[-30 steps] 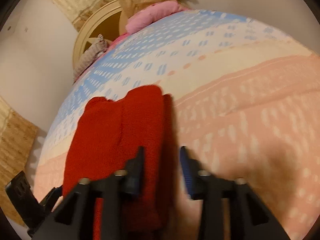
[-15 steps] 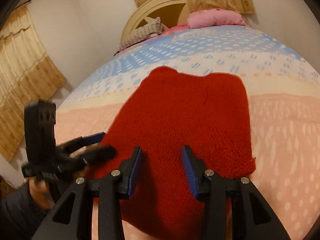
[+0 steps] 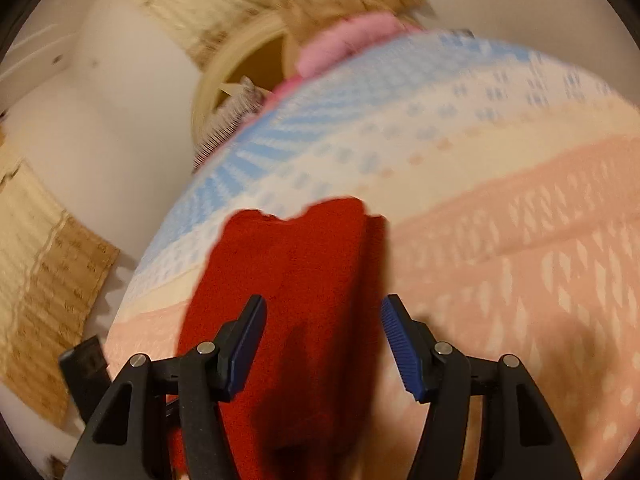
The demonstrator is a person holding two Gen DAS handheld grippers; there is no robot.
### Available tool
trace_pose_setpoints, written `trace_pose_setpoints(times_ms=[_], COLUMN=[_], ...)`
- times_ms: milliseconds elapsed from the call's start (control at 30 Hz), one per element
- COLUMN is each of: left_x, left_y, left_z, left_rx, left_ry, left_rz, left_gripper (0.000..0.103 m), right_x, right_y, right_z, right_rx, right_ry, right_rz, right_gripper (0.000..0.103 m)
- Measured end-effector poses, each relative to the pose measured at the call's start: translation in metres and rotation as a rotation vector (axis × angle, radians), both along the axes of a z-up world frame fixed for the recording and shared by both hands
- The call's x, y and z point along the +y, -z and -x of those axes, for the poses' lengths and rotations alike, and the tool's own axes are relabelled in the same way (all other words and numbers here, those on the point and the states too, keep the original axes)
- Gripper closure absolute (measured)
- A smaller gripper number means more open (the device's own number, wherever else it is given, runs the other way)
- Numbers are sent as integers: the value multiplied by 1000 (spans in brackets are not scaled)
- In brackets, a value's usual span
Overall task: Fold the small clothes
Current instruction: 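Grasp the folded red sweater edge with the right tool while the left tool grasps beside it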
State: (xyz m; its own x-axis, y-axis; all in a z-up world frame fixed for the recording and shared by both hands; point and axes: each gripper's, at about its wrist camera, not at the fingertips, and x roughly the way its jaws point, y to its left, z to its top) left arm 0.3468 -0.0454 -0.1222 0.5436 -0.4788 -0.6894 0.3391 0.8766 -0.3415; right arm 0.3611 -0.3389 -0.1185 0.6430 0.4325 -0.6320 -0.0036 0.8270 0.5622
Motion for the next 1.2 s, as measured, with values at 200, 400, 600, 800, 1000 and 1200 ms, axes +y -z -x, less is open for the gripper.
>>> trace_pose_setpoints(times_ms=[200, 400, 600, 800, 1000, 1200], left_x=[0, 0, -2, -5, -7, -8], left_y=[0, 0, 0, 0, -1, -1], left_z=[0, 0, 1, 0, 2, -1], left_rx=[0, -1, -6, -10, -13, 5], left_ry=[5, 4, 6, 12, 33, 55], left_rz=[0, -3, -17, -34, -33, -16], left_gripper=[0, 0, 0, 0, 3, 3], right_x=[-9, -3, 1, 1, 4, 0], right_y=[16, 22, 28, 31, 32, 37], right_z=[-31, -49, -47, -48, -45, -51], right_rx=[76, 68, 60, 60, 49, 69], right_ry=[-6, -25, -62, -61, -69, -79], right_rz=[-92, -159, -172, -167, -156, -218], right_gripper=[42, 43, 65, 69, 71, 71])
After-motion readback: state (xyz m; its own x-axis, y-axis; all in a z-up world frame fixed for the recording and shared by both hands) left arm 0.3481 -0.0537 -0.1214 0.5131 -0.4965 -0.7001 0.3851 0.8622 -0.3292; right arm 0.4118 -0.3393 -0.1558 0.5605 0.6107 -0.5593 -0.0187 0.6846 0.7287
